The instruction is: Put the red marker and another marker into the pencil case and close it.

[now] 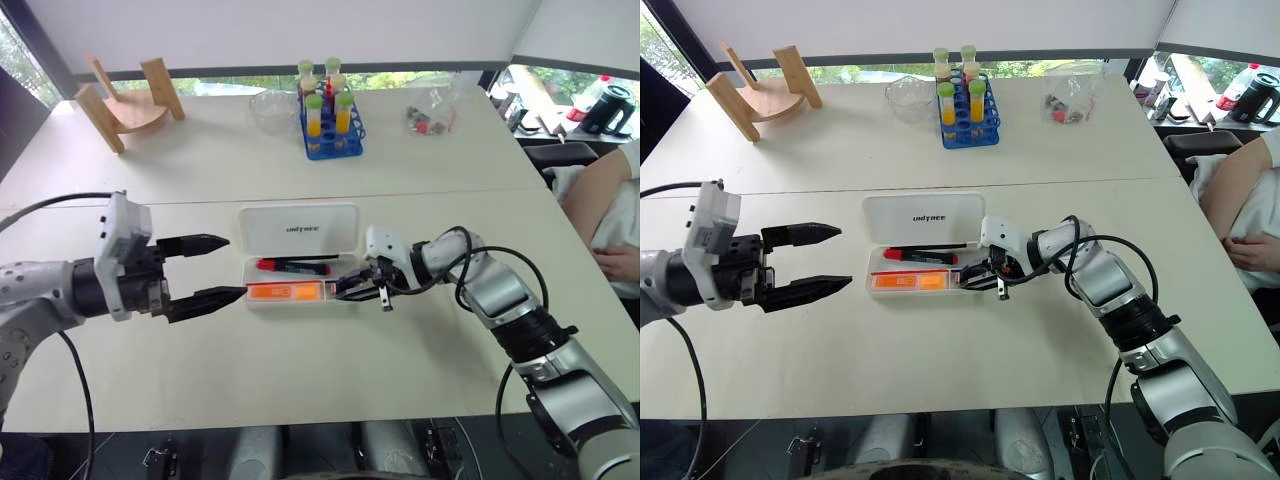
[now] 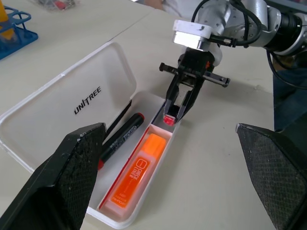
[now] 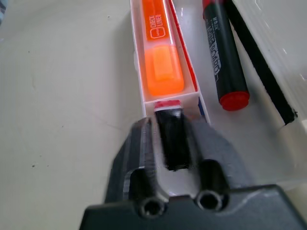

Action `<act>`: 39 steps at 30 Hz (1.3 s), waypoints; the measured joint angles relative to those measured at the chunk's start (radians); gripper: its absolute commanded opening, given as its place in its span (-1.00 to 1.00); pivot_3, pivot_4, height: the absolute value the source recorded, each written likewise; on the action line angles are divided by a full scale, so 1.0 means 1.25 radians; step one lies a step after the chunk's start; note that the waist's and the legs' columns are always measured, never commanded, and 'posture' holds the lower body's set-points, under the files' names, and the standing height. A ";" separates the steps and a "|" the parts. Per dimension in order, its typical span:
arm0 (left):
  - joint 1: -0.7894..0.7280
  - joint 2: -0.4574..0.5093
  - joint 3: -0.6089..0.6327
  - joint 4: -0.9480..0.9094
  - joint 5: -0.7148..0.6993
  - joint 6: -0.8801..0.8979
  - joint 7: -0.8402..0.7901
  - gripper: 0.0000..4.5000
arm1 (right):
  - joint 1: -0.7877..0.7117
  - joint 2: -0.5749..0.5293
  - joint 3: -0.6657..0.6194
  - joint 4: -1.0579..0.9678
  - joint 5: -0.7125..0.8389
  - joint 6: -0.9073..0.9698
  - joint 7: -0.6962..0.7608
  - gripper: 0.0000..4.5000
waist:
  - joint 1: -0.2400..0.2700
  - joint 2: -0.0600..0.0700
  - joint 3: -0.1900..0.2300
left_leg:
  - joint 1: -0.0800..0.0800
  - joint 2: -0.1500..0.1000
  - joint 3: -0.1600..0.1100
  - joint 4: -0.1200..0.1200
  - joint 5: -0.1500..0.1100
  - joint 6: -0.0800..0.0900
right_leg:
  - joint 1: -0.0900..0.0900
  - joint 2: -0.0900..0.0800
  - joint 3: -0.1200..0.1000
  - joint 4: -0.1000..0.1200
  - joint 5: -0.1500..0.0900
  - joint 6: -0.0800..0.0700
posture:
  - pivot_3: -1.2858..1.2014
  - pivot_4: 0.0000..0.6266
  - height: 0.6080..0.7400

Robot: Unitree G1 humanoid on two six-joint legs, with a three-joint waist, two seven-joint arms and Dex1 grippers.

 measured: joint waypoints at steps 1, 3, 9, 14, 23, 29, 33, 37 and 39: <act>0.000 0.000 0.000 0.000 0.000 0.000 0.001 1.00 | -0.002 0.002 0.000 0.001 -0.001 0.000 0.000 0.29 | 0.000 0.000 0.000 | 0.000 0.000 0.000 0.000 0.000 0.000 | 0.000 0.000 0.000 0.000 0.000 0.000 | 0.03 -0.52 1.00; 0.001 0.000 0.000 0.000 -0.001 0.000 0.004 1.00 | -0.006 0.004 -0.001 0.002 0.000 0.003 0.003 0.73 | 0.000 0.000 0.000 | 0.000 0.000 0.000 0.000 0.000 0.000 | 0.000 0.000 0.000 0.000 0.000 0.000 | 0.03 -0.52 1.00; -0.001 0.000 -0.001 0.017 0.006 0.001 0.021 1.00 | -0.010 -0.031 -0.061 -0.074 0.045 0.072 0.018 0.98 | 0.001 0.001 0.000 | 0.000 0.000 0.000 0.000 0.000 0.000 | 0.000 0.000 0.000 0.000 0.000 0.000 | 0.03 -0.52 1.00; -0.043 0.002 -0.022 0.149 0.076 -0.011 0.022 1.00 | -0.005 -0.104 -0.209 -0.221 0.158 0.195 0.005 0.98 | 0.002 0.000 0.000 | 0.000 0.000 0.000 0.000 0.000 0.000 | 0.000 0.000 0.000 0.000 0.000 0.000 | 0.03 -0.52 1.00; -0.300 -0.111 -0.198 0.610 0.317 -0.247 -0.047 0.89 | 0.069 -0.164 -0.335 -0.350 0.255 0.330 -0.095 1.00 | 0.009 -0.001 0.001 | 0.000 -0.001 0.002 0.000 0.000 0.000 | 0.000 0.000 -0.001 0.000 0.000 0.000 | 0.03 -0.52 1.00; -0.516 -0.227 -0.285 0.988 0.477 -0.457 -0.057 -0.27 | 0.106 -0.181 -0.371 -0.385 0.278 0.356 -0.155 1.00 | 0.012 -0.002 0.001 | -0.004 -0.002 0.001 0.002 0.000 0.000 | -0.003 0.000 -0.002 0.000 0.000 0.000 | 0.03 -0.52 1.00; -0.639 -0.310 -0.300 1.200 0.548 -0.587 -0.041 -0.99 | 0.123 -0.194 -0.391 -0.414 0.295 0.373 -0.188 1.00 | 0.020 -0.002 0.001 | -0.011 -0.002 0.001 0.004 0.000 0.000 | -0.008 0.000 -0.002 0.001 0.000 0.001 | 0.03 -0.52 1.00; -0.692 -0.367 -0.294 1.279 0.556 -0.613 -0.092 -0.99 | 0.131 -0.201 -0.398 -0.425 0.311 0.387 -0.208 1.00 | 0.020 -0.002 0.001 | -0.013 -0.002 0.001 0.004 0.000 0.000 | -0.010 0.000 -0.002 0.001 0.000 0.001 | 0.03 -0.52 1.00; -0.705 -0.387 -0.284 1.284 0.543 -0.599 -0.158 -0.99 | 0.132 -0.208 -0.398 -0.429 0.318 0.388 -0.215 1.00 | 0.019 -0.002 0.001 | -0.013 -0.002 0.001 0.004 0.000 0.000 | -0.011 0.000 -0.002 0.001 0.000 0.001 | 0.03 -0.52 1.00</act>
